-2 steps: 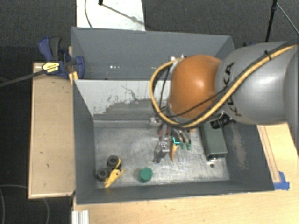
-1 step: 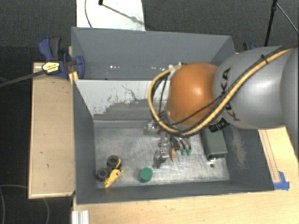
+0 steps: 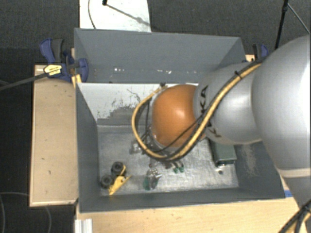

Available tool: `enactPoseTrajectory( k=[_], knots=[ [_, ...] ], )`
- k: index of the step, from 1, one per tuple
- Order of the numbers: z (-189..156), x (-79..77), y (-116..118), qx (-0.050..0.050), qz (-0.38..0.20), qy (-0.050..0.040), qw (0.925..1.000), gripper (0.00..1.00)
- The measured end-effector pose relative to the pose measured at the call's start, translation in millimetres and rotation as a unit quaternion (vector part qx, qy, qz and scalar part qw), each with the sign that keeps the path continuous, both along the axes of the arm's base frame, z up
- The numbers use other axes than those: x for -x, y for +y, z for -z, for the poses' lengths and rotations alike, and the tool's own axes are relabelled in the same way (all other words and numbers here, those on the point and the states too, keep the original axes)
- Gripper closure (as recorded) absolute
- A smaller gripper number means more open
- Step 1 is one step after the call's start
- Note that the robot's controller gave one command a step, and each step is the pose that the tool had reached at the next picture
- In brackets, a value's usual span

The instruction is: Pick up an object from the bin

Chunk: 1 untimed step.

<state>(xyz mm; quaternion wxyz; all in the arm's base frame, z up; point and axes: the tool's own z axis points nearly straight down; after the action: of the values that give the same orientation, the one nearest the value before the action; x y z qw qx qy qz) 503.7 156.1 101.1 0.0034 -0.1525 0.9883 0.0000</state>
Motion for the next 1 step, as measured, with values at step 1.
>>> enactPoseTrajectory(
  k=[1],
  knots=[
    [6.1, 1.2, 7.3, 0.0, -0.009, 0.0012, 1.0, 0.0]
  ],
)
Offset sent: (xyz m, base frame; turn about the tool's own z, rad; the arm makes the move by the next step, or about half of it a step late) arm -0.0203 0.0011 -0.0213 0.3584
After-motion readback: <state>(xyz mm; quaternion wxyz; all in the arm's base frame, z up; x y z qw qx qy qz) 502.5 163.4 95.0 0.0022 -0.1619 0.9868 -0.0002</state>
